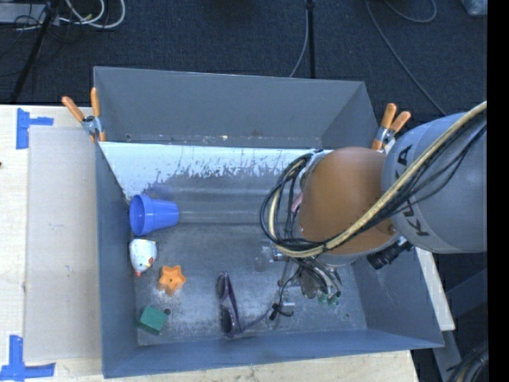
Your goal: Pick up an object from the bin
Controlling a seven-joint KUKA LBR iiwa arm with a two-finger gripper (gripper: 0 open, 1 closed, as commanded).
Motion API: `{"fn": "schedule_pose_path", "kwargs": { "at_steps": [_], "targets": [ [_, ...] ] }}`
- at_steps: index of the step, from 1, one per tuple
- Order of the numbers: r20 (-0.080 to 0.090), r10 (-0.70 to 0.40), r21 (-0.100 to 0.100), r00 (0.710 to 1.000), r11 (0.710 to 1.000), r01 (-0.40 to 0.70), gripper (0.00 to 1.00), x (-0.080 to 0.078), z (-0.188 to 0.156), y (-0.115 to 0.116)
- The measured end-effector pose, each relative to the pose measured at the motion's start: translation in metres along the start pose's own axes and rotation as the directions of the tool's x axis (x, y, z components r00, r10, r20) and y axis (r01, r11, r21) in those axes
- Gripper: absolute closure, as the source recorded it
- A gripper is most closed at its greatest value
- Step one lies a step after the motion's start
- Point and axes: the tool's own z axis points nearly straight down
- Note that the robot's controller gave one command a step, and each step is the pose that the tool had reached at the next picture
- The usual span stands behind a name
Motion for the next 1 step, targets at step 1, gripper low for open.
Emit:
{"fn": "schedule_pose_path", "kwargs": {
  "at_steps": [1],
  "targets": [
    [0.007, 0.002, -0.001, 1.0, 1.0, -0.002, 0.0, -0.0018, -0.0038, -0.0003]
  ]
}}
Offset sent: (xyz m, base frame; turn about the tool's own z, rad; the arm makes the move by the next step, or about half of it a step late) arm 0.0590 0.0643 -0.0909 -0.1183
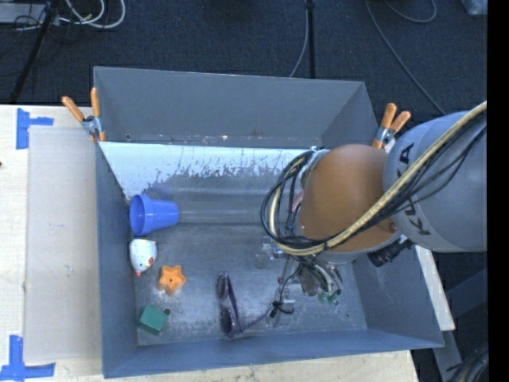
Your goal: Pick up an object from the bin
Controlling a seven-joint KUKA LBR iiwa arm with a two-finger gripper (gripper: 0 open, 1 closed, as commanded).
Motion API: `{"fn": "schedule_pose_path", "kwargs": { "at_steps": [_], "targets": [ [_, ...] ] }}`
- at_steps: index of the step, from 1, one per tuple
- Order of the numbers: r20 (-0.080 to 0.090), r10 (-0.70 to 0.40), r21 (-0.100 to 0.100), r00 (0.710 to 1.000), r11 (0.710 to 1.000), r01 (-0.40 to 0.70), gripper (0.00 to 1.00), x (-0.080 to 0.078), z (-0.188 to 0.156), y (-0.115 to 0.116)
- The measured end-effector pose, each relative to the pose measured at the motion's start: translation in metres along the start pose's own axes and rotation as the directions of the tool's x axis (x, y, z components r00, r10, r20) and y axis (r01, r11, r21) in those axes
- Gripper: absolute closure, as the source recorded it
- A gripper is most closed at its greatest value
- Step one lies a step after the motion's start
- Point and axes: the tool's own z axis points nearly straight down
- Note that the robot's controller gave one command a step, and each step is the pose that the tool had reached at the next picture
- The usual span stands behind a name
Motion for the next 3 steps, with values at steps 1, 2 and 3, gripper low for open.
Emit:
{"fn": "schedule_pose_path", "kwargs": {
  "at_steps": [1, 2, 3],
  "targets": [
    [0.007, -0.047, 0.001, 0.999, 0.999, 0.047, 0.0, -0.025, 0.033, 0.024],
    [-0.004, -0.067, 0.0, 0.998, 0.998, 0.067, 0.0, -0.042, 0.06, 0.075],
    [0.003, -0.04, -0.004, 0.999, 0.999, 0.04, 0.0, -0.032, 0.079, 0.053]
  ]
}}
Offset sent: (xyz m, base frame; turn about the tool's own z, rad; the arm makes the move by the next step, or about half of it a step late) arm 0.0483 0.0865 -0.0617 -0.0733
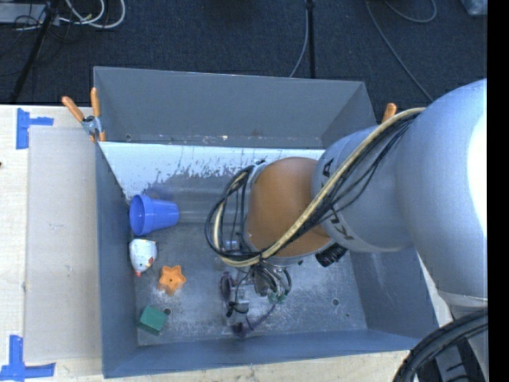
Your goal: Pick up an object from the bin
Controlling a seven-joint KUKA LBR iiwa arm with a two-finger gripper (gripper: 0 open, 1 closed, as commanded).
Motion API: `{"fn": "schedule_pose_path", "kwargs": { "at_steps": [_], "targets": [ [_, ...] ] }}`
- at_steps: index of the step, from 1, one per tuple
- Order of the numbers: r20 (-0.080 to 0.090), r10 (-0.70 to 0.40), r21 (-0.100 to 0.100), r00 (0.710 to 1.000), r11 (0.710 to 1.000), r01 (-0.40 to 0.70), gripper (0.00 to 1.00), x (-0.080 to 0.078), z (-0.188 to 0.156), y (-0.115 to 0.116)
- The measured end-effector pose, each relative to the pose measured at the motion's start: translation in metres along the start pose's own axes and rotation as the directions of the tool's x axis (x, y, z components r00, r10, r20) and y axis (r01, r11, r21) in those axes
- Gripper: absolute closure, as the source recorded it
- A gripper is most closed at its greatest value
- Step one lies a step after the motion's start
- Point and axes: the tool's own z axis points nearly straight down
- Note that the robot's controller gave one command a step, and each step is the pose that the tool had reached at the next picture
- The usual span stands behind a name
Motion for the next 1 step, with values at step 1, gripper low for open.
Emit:
{"fn": "schedule_pose_path", "kwargs": {
  "at_steps": [1],
  "targets": [
    [-0.009, 0.109, 0.006, 0.994, 0.994, -0.109, 0.0, -0.0009, 0.0087, -0.0306]
  ]
}}
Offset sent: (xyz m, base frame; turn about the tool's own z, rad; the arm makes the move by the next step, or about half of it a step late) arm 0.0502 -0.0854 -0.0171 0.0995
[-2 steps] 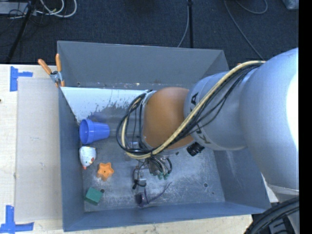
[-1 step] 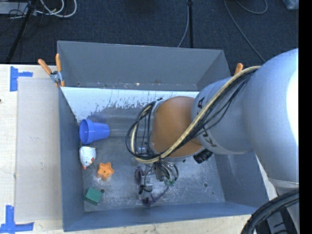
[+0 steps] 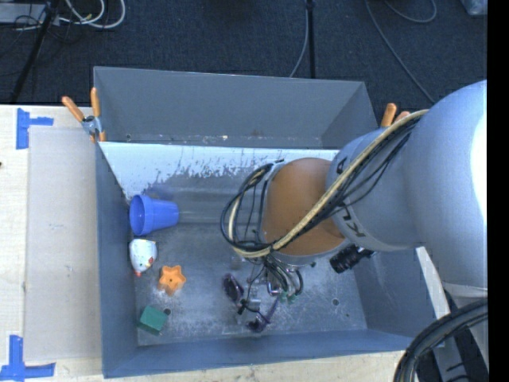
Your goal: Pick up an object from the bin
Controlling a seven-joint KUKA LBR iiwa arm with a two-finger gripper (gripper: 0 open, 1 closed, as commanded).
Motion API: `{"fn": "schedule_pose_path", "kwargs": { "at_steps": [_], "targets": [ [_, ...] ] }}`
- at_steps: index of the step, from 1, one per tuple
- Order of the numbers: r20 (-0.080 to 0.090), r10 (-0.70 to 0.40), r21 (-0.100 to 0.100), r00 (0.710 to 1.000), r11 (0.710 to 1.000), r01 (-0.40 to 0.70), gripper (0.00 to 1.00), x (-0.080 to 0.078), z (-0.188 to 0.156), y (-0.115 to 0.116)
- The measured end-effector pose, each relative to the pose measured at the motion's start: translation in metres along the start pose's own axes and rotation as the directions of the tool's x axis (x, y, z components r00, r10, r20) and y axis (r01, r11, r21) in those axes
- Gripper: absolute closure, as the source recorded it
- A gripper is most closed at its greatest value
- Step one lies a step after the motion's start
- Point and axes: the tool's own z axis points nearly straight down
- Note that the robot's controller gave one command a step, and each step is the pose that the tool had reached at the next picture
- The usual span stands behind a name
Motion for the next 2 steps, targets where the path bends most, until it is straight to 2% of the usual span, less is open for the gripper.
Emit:
{"fn": "schedule_pose_path", "kwargs": {
  "at_steps": [1, 2],
  "targets": [
    [0.009, -0.006, -0.006, 1.0, 1.0, 0.006, 1.0, -0.0524, 0.0078, -0.0525],
    [0.009, -0.006, -0.006, 1.0, 1.0, 0.006, 1.0, -0.0524, 0.0078, -0.0525]
  ]
}}
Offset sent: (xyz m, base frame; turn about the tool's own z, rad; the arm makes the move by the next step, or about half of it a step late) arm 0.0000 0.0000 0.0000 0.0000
